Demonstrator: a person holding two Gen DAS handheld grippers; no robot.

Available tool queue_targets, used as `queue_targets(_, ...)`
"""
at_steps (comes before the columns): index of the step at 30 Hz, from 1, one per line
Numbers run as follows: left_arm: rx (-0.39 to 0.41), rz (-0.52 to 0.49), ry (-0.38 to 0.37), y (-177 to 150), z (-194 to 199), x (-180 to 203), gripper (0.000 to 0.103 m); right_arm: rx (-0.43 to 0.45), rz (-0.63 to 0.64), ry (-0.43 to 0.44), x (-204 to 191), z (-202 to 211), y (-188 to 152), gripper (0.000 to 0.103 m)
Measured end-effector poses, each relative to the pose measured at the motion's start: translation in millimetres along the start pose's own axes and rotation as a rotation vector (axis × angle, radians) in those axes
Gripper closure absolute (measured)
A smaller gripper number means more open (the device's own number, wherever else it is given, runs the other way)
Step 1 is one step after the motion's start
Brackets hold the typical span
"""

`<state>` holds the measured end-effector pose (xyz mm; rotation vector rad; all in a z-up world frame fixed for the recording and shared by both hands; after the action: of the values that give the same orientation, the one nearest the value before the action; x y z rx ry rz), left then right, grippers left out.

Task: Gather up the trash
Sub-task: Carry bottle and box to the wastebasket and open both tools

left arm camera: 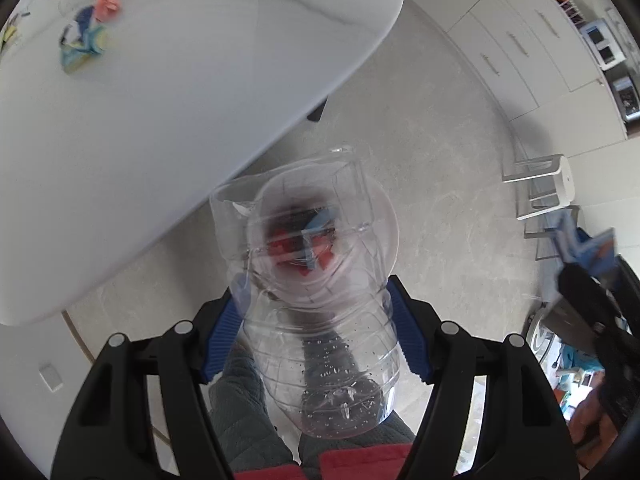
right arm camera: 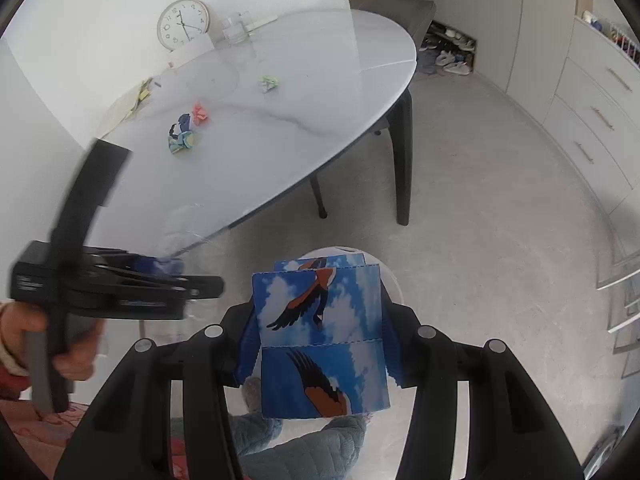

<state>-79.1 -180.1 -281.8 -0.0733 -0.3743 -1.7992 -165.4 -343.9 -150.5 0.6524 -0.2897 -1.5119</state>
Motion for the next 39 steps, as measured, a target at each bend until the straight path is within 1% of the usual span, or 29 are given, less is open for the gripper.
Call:
queue_targets(4,-0.024,0.009,0.009,3,-33,26,0.036,-0.013,0.078,0.056,24,1,9,0.053)
queue_targets(6,-0.022,0.009,0.028,-2,-38,37,0.035,-0.019,0.102,0.089,32,0,15,0.053)
queue_targets(7,-0.026,0.019,0.050,-1,-41,41,0.029,-0.026,0.111,0.101,36,-1,17,0.053)
queue_targets(8,-0.026,0.034,0.059,-3,-40,41,0.026,-0.035,0.125,0.117,39,-3,20,0.053)
queue_targets(10,-0.010,0.077,0.062,-4,-38,41,0.020,-0.041,0.150,0.141,40,-5,23,0.053)
queue_targets(13,-0.017,0.122,0.080,-9,-35,39,0.019,-0.049,0.180,0.166,38,-7,23,0.053)
queue_targets(16,-0.004,0.155,0.093,-11,-21,33,0.019,-0.052,0.182,0.185,37,-7,18,0.053)
queue_targets(19,0.055,0.189,0.098,-17,9,25,0.019,-0.050,0.178,0.187,35,-6,13,0.053)
queue_targets(20,0.083,0.193,0.113,-19,22,23,0.018,-0.054,0.170,0.186,33,-7,9,0.053)
queue_targets(22,0.119,0.195,0.148,-23,43,21,0.010,-0.058,0.164,0.192,30,-7,4,0.053)
queue_targets(23,0.149,0.196,0.178,-26,57,18,0.009,-0.063,0.169,0.191,27,-8,1,0.053)
queue_targets(25,0.190,0.202,0.202,-31,76,13,0.009,-0.079,0.185,0.182,23,-14,-4,0.052)
queue_targets(27,0.210,0.220,0.211,-38,91,6,0.009,-0.103,0.191,0.190,18,-23,-8,0.052)
queue_targets(30,0.243,0.264,0.206,-50,110,-5,0.009,-0.129,0.210,0.194,10,-38,-11,0.052)
queue_targets(32,0.256,0.289,0.206,-54,115,-11,0.009,-0.154,0.224,0.173,4,-51,-12,0.043)
queue_targets(33,0.258,0.296,0.208,-56,114,-13,0.009,-0.159,0.227,0.157,2,-54,-12,0.030)
queue_targets(34,0.260,0.302,0.213,-57,116,-15,0.009,-0.159,0.232,0.139,0,-55,-12,0.024)
queue_targets(35,0.261,0.308,0.219,-58,116,-16,0.009,-0.155,0.233,0.136,-1,-54,-10,0.022)
queue_targets(37,0.265,0.314,0.221,-59,116,-15,0.009,-0.145,0.232,0.136,-3,-50,-7,0.009)
queue_targets(39,0.275,0.321,0.222,-61,119,-16,0.009,-0.122,0.241,0.117,-4,-43,-4,0.005)
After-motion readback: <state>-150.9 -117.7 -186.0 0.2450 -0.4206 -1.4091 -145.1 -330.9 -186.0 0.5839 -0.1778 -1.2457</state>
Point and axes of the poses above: each gripper's, at about its wrist camera, not at the fingertips, and z roughly against the way its jaws point, x to its right, y to its top, the point moved 2 cm from there along -z, roughly the way its jaws point, and after that the axes turned 7 degrees about x, right-handed, at the moved point
